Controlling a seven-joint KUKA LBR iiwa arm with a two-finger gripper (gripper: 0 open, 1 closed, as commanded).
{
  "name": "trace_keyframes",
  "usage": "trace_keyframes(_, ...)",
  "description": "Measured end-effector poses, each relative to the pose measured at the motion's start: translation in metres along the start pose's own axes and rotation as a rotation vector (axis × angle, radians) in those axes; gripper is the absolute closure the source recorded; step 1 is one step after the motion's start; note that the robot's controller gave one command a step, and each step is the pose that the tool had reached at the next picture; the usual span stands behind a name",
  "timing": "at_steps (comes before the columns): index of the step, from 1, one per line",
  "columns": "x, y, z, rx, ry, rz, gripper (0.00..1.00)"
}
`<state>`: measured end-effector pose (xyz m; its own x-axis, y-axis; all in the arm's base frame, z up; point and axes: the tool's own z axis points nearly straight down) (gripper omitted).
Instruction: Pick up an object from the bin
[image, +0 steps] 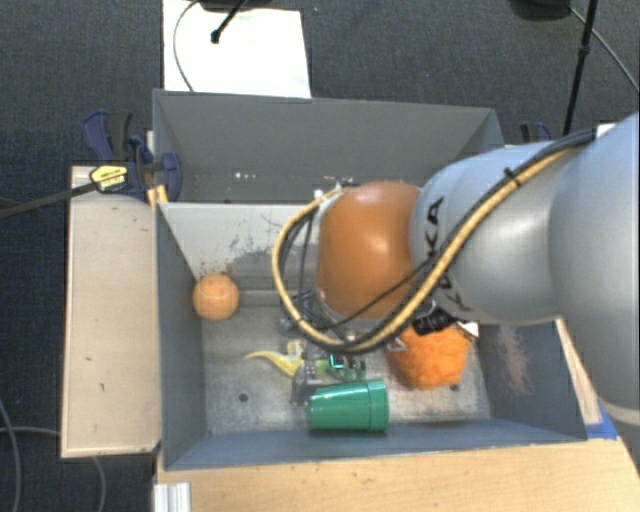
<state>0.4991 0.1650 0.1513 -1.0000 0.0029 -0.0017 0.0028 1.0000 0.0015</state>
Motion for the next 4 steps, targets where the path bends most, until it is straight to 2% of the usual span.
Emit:
trace_keyframes(1,-0.002,-0.018,0.049,-0.002,-0.007,0.01,0.0)
trace_keyframes(2,-0.041,-0.06,0.078,-0.001,-0.005,0.075,1.0)
trace_keyframes(3,-0.04,-0.06,0.078,-0.001,-0.005,0.078,1.0)
trace_keyframes(4,-0.005,-0.039,0.079,-0.001,-0.002,0.046,1.0)
